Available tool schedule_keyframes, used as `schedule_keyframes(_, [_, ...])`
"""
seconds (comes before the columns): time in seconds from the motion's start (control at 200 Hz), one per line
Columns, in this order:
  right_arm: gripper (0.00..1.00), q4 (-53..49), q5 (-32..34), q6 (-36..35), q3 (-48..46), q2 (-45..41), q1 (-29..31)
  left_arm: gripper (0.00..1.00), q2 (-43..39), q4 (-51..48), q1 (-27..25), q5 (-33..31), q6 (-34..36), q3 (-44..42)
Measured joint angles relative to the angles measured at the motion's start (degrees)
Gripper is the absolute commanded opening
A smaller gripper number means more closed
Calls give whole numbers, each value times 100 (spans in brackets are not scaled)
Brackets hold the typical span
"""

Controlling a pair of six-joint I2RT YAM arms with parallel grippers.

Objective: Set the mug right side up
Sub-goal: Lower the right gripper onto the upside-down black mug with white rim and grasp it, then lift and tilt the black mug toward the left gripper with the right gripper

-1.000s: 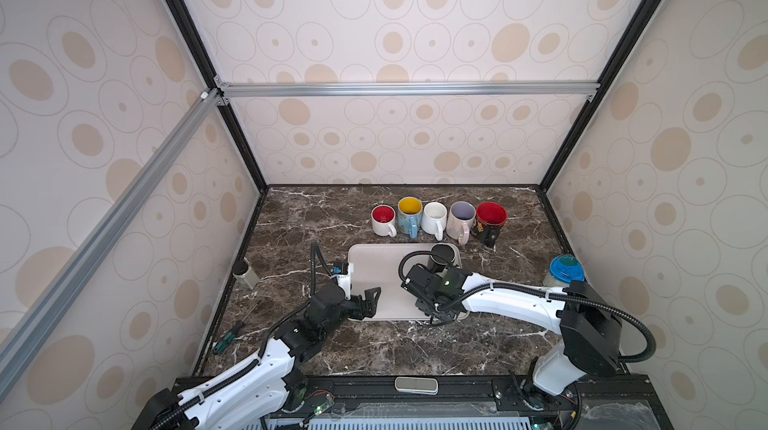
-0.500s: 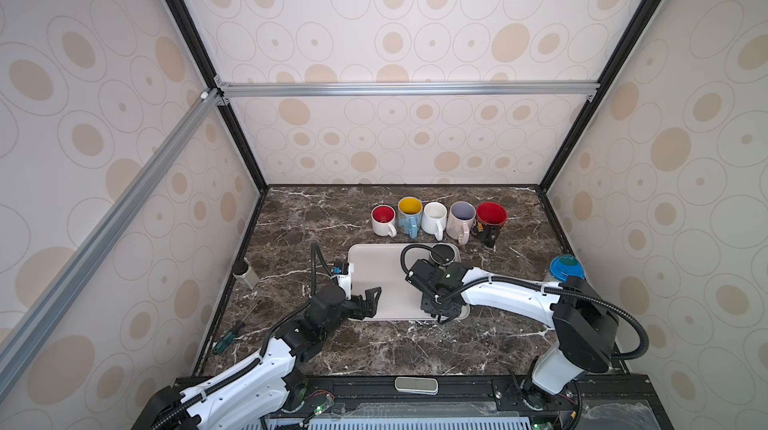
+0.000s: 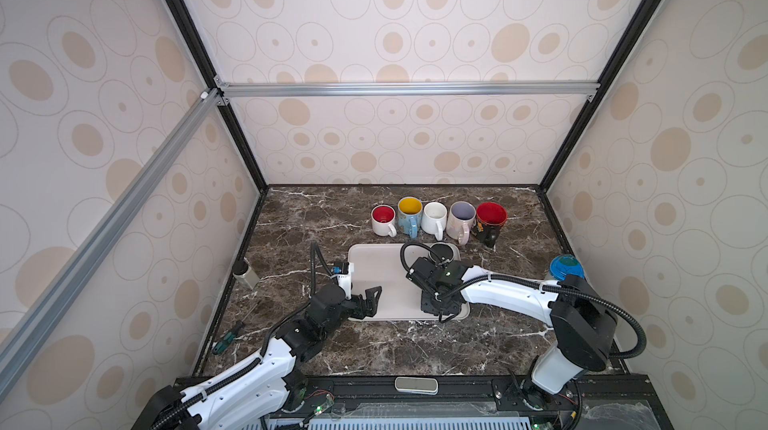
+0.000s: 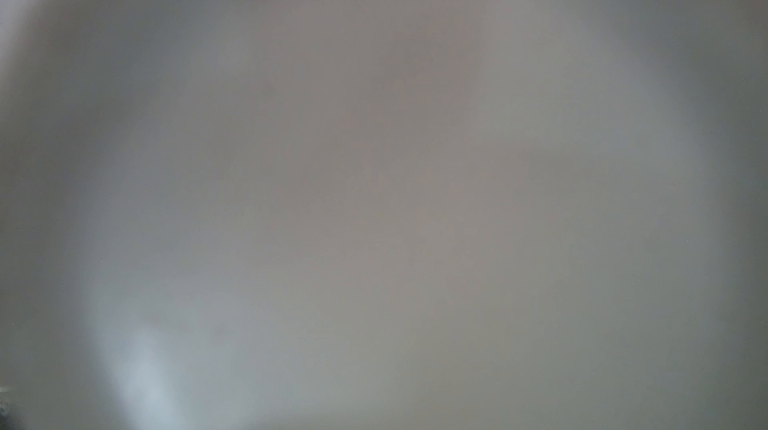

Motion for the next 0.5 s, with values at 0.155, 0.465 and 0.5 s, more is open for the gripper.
schedule_keyframes(0.155, [0, 46, -46, -245, -120, -190, 2, 96, 0, -11, 0, -2, 0, 0])
schedule_keyframes(0.465, [0, 385, 11, -1211, -586, -2168, 13, 96, -199, -136, -2, -107, 26, 0])
schedule_keyframes(0.5, [0, 507, 9, -1381, -575, -2312, 11, 96, -190, -140, -2, -125, 35, 0])
